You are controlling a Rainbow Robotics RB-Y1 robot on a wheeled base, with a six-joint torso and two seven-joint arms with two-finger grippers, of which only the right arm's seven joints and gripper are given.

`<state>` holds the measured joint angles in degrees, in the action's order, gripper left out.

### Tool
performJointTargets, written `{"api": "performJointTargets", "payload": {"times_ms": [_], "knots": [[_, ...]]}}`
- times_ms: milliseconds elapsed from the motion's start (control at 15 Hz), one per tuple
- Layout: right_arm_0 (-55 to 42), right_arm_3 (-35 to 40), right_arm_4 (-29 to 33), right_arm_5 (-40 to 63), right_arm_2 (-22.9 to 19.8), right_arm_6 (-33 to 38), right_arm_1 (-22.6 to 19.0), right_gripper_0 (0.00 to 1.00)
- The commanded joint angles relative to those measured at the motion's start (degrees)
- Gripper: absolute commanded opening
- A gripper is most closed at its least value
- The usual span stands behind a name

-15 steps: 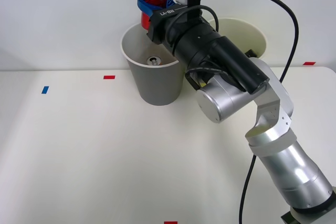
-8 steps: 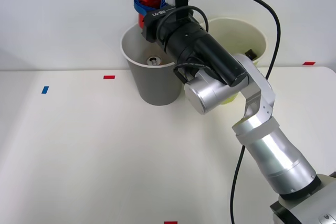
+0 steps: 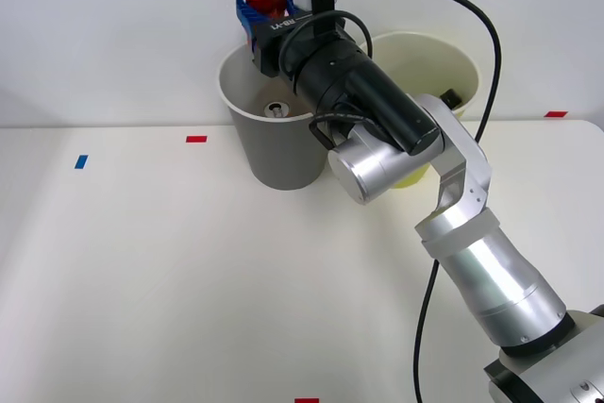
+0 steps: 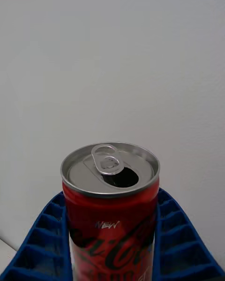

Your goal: Put cans in the gray bin, plastic bottles in the light green bin

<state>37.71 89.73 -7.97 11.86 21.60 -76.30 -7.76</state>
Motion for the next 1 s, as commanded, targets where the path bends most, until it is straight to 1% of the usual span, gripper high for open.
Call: {"api": "performJointTargets", "payload": {"times_ms": [67,200,333,533,733,800,867,1000], "knots": [[0.0,-1.14,-0.03,0.0,0.11,0.18,1.08,1.0],[0.0,-1.14,2.25,-0.44,0.46,0.18,1.08,1.0],[-0.71,-1.14,3.66,-2.9,1.25,0.09,-0.07,1.0],[-7.3,0.88,9.73,-12.83,2.04,-0.35,-3.32,1.0],[-16.97,9.06,15.79,-13.88,1.6,-0.43,-5.43,1.0],[-21.62,13.37,17.72,-13.79,1.34,-0.26,-6.48,1.0],[-24.61,15.91,18.43,-13.79,1.25,0.01,-7.01,1.0],[-34.37,23.47,18.69,-13.79,0.63,0.18,-9.03,1.0]]}}
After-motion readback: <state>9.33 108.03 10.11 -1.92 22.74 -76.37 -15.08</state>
